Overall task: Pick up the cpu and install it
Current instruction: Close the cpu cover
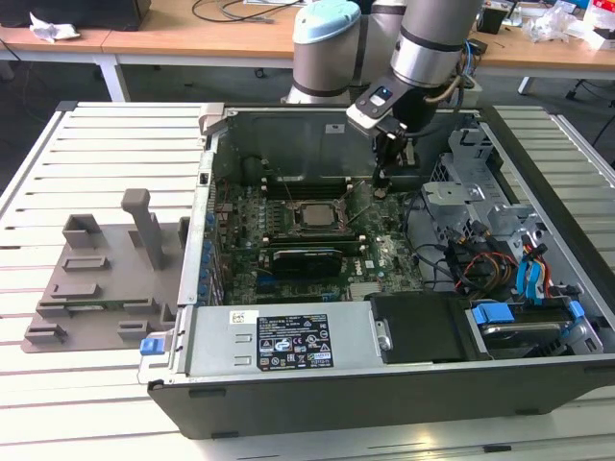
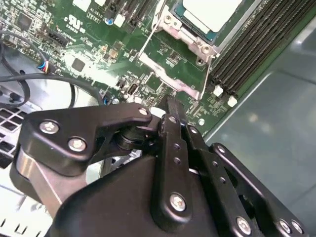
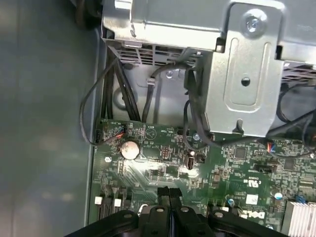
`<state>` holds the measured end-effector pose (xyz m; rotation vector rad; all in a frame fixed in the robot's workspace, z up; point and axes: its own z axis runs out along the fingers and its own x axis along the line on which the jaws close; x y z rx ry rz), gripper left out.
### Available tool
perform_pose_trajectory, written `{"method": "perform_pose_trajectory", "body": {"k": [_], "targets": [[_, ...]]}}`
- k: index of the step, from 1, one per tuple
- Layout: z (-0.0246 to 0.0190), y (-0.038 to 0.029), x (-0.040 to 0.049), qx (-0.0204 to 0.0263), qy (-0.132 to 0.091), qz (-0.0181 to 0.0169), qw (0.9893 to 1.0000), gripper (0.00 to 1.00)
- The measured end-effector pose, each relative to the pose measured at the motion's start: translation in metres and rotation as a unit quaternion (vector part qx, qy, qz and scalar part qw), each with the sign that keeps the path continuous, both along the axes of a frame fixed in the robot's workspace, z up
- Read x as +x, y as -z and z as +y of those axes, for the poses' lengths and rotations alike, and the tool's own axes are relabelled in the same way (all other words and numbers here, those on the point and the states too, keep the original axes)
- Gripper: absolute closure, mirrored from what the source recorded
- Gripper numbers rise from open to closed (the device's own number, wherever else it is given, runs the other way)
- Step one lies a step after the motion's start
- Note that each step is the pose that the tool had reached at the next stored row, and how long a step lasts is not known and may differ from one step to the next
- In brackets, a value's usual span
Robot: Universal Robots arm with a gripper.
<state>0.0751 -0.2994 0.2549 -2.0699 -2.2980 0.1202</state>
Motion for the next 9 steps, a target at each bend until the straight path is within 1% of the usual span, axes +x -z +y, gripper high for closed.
{"method": "perform_pose_trajectory", "body": {"k": [1, 3, 5, 6, 9], "targets": [[-0.0001, 0.0038, -0.0014, 0.0001, 0.000, 0.0000, 1.0000, 0.89], [-0.0005, 0.0054, -0.0066, 0.0003, 0.000, 0.0000, 1.0000, 0.89], [-0.0008, 0.0055, -0.0217, 0.0010, 0.000, 0.0000, 1.0000, 0.89], [-0.0009, 0.0055, -0.0275, 0.0012, 0.000, 0.0000, 1.0000, 0.89], [-0.0008, 0.0055, -0.0510, 0.0018, 0.000, -0.0004, 1.0000, 0.89]]}}
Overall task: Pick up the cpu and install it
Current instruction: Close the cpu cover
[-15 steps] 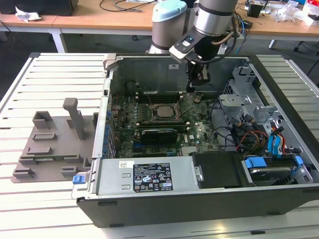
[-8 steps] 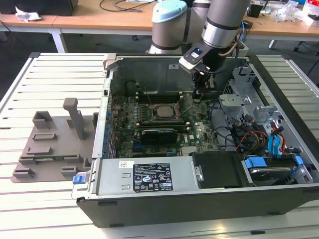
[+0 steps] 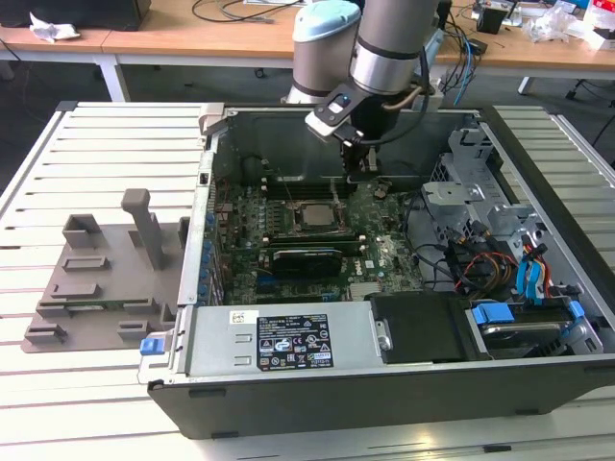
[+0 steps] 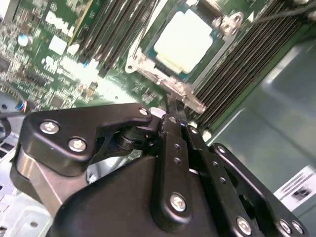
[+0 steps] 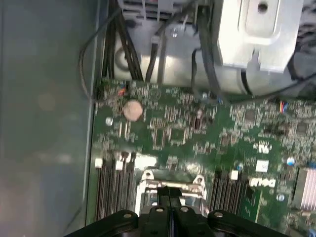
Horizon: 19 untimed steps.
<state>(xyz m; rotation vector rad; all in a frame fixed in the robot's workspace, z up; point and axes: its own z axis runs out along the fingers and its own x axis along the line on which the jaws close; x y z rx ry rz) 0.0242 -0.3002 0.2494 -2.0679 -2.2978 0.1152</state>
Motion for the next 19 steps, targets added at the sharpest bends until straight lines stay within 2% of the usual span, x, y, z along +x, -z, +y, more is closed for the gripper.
{"method": "perform_pose_trajectory", "body": {"k": [2, 4, 6, 8, 11, 13, 17, 19], "targets": [[0.0000, 0.0002, -0.0098, 0.0009, 0.000, -0.0001, 1.0000, 0.89], [0.0000, 0.0012, -0.0142, 0.0013, 0.000, -0.0001, 1.0000, 0.89], [-0.0001, 0.0041, -0.0241, 0.0016, 0.000, -0.0001, 1.0000, 0.89], [-0.0010, 0.0094, -0.0334, 0.0015, 0.000, 0.0000, 1.0000, 0.89], [-0.0028, 0.0218, -0.0497, 0.0016, 0.000, -0.0001, 1.0000, 0.89], [-0.0030, 0.0259, -0.0539, 0.0016, 0.000, -0.0001, 1.0000, 0.89], [-0.0031, 0.0407, -0.0626, 0.0016, 0.000, -0.0001, 1.0000, 0.89], [-0.0032, 0.0441, -0.0647, 0.0011, 0.000, 0.0001, 1.0000, 0.89]]}}
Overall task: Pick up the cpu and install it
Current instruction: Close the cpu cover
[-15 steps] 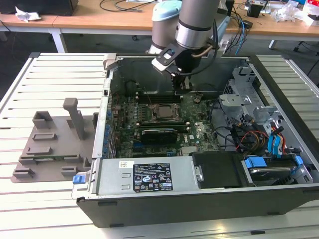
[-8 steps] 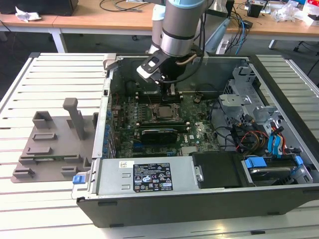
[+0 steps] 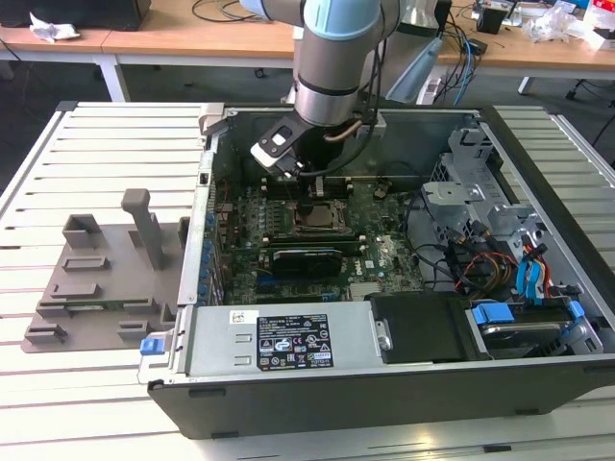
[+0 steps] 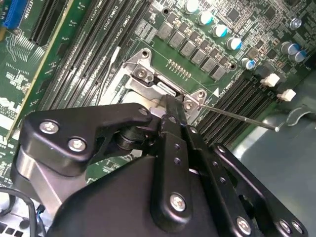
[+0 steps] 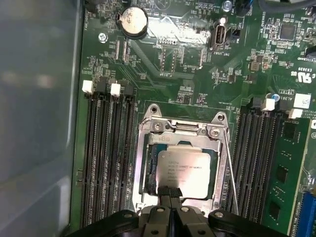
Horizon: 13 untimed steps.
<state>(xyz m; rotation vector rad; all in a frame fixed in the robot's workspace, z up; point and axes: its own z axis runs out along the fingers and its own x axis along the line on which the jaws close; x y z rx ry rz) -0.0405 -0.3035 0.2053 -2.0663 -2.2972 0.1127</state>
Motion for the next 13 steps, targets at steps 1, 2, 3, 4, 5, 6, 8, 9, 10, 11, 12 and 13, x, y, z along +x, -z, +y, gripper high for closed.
{"method": "perform_pose_trajectory", "body": {"k": [1, 2, 3, 4, 5, 6, 8, 9, 10, 11, 12, 13], "targets": [[-0.0001, 0.0006, -0.0002, 0.0001, 0.000, 0.0001, 1.0000, 0.89], [0.0000, 0.0007, -0.0001, 0.0002, 0.000, 0.0001, 1.0000, 0.89], [0.0001, 0.0008, 0.0007, 0.0005, 0.000, 0.0002, 1.0000, 0.89], [0.0001, 0.0009, 0.0073, 0.0009, 0.000, -0.0004, 1.0000, 0.89], [0.0002, 0.0010, 0.0119, 0.0013, 0.000, -0.0004, 1.0000, 0.89], [0.0001, 0.0009, 0.0150, 0.0013, 0.000, -0.0002, 1.0000, 0.89], [0.0003, 0.0002, 0.0227, 0.0019, 0.000, -0.0002, 1.0000, 0.89], [0.0002, -0.0005, 0.0260, 0.0020, 0.000, 0.0001, 1.0000, 0.89], [0.0001, -0.0015, 0.0285, 0.0018, 0.000, 0.0004, 1.0000, 0.89], [0.0001, -0.0028, 0.0311, 0.0019, 0.000, 0.0005, 1.0000, 0.89], [0.0001, -0.0042, 0.0328, 0.0019, 0.000, 0.0006, 1.0000, 0.89], [0.0001, -0.0068, 0.0347, 0.0018, 0.000, 0.0008, 1.0000, 0.89]]}}
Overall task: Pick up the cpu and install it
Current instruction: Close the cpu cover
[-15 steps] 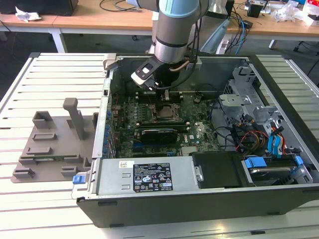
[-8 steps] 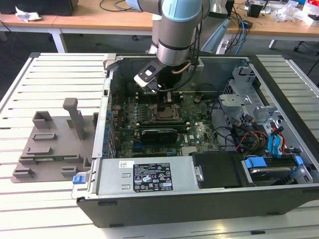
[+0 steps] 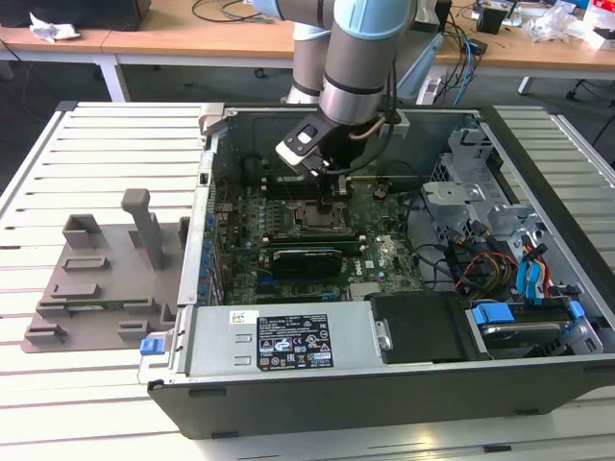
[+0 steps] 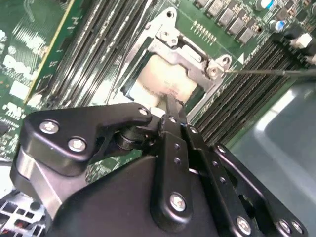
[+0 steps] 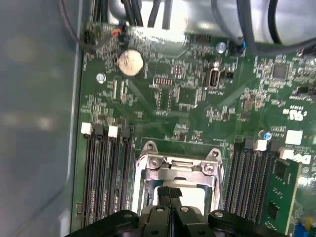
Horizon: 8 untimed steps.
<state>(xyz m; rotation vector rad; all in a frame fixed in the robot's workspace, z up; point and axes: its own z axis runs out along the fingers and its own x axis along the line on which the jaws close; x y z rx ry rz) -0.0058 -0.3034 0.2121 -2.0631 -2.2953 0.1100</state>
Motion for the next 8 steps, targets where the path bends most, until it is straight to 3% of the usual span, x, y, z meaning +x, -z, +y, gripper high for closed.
{"method": "perform_pose_trajectory", "body": {"k": [3, 4, 6, 8], "targets": [[0.0001, -0.0037, 0.0009, 0.0010, 0.000, 0.0000, 1.0000, 0.89], [0.0000, -0.0038, 0.0001, 0.0055, -0.001, 0.0000, 1.0000, 0.89], [0.0000, -0.0022, -0.0060, 0.0355, -0.016, 0.0001, 0.9992, 0.89], [-0.0019, -0.0021, -0.0154, 0.0356, -0.018, 0.0001, 0.9992, 0.89]]}}
